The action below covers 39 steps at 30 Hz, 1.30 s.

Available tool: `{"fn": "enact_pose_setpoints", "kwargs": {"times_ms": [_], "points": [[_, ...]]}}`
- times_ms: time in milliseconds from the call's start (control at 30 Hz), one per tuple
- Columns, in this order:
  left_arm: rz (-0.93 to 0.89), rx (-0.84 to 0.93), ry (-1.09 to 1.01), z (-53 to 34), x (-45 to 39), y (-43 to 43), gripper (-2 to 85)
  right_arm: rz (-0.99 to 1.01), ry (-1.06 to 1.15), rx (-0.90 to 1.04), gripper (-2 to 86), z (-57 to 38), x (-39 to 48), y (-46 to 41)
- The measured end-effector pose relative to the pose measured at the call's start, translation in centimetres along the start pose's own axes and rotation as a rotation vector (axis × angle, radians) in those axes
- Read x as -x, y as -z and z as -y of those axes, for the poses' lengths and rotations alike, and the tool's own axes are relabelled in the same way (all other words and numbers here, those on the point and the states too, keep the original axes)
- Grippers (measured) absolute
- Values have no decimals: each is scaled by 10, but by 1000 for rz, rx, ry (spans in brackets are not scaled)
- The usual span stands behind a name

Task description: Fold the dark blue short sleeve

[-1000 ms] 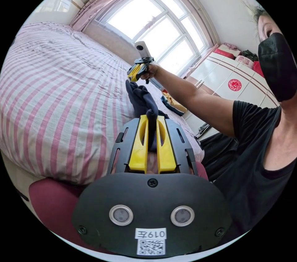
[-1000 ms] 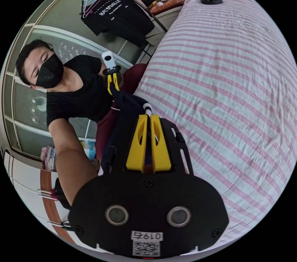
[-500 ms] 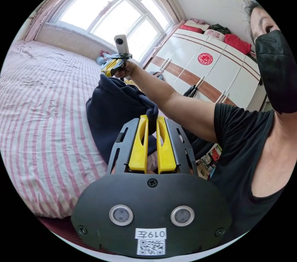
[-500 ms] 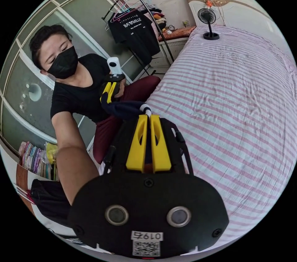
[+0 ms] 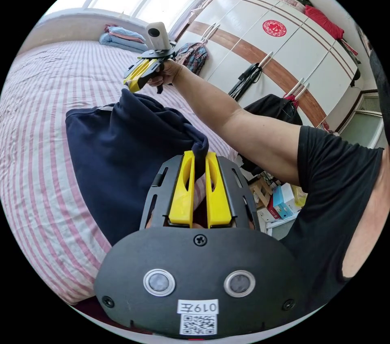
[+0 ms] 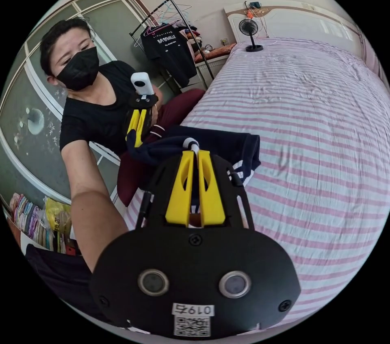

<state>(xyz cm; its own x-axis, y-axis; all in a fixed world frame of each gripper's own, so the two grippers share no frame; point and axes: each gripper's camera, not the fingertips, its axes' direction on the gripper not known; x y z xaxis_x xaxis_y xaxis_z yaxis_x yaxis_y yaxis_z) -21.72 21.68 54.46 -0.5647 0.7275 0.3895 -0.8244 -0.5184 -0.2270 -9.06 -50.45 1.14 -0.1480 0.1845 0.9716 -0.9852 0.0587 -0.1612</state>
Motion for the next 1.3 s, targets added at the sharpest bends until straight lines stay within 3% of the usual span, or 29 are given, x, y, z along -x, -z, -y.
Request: {"fn": "enact_pose_setpoints", "kwargs": {"times_ms": [567, 867, 967, 1033, 1300], "points": [[125, 134, -22, 30, -23, -95, 9, -128, -152, -99, 80, -67, 68, 15], [223, 166, -89, 42, -41, -116, 30, -363, -117, -284, 56, -57, 188, 21], [217, 157, -96, 45, -43, -118, 51, -439, -137, -214, 34, -39, 216, -15], [193, 150, -108, 46, -45, -119, 66, -521, -219, -109, 4, -34, 222, -45], [77, 95, -145, 44, -44, -88, 129, -672, -521, 14, -8, -68, 232, -84]]}}
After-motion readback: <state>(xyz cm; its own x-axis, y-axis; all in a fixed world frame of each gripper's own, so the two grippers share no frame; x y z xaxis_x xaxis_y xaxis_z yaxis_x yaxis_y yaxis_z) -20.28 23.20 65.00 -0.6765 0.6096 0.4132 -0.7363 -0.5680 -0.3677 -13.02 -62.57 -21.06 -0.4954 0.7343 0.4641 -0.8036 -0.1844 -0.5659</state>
